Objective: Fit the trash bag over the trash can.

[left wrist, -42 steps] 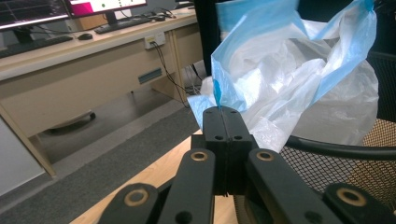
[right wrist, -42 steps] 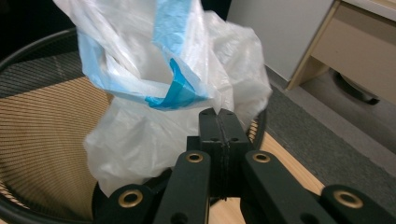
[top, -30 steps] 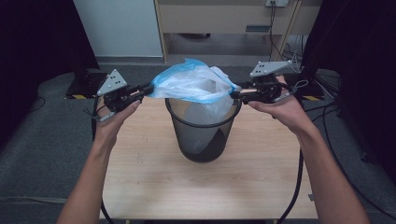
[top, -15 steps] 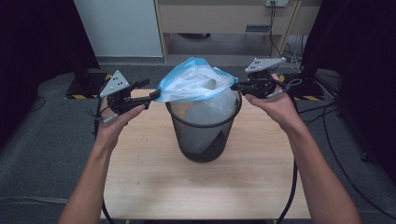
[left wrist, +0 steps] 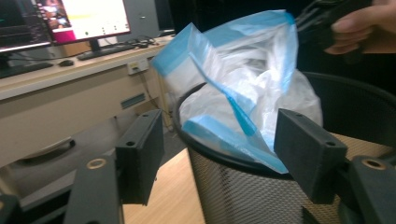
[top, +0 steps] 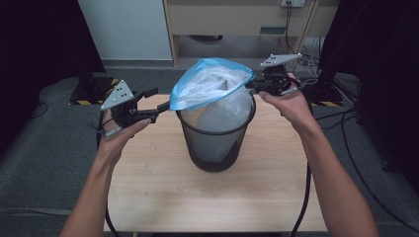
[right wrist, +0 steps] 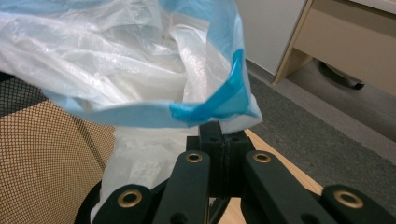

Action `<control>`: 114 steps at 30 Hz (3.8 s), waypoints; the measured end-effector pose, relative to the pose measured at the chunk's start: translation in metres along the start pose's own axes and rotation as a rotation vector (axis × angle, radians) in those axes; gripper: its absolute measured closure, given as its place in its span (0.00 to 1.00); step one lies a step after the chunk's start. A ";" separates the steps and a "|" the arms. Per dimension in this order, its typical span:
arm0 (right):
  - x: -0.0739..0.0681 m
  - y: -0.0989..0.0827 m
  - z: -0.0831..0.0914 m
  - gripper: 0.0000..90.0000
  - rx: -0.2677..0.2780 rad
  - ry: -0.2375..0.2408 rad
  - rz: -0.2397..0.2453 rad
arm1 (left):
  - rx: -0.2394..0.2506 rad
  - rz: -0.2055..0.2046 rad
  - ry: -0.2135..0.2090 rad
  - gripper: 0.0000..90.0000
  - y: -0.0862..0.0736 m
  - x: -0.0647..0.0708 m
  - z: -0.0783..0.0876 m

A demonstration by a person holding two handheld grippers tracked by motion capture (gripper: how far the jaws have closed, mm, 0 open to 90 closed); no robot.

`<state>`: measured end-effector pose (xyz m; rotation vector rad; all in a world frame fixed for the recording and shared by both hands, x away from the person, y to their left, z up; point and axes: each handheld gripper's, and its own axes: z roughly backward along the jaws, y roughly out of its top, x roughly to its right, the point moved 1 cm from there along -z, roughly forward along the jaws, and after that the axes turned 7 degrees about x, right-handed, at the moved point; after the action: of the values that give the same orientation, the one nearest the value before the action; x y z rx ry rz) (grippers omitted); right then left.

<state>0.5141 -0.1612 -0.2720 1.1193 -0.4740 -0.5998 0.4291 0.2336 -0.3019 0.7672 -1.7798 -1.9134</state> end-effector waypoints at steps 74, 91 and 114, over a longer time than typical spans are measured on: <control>0.025 -0.025 0.052 1.00 0.027 0.013 -0.173 | -0.112 0.049 0.180 1.00 -0.007 -0.053 -0.005; -0.001 -0.021 0.041 1.00 -0.006 0.114 -0.074 | -0.113 0.047 0.123 1.00 -0.014 -0.040 0.005; 0.007 -0.030 0.043 1.00 -0.029 0.055 -0.052 | -0.081 0.094 0.246 1.00 -0.027 -0.057 0.026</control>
<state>0.4859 -0.2048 -0.2834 1.1201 -0.3883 -0.6177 0.4575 0.2924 -0.3212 0.8354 -1.5531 -1.7360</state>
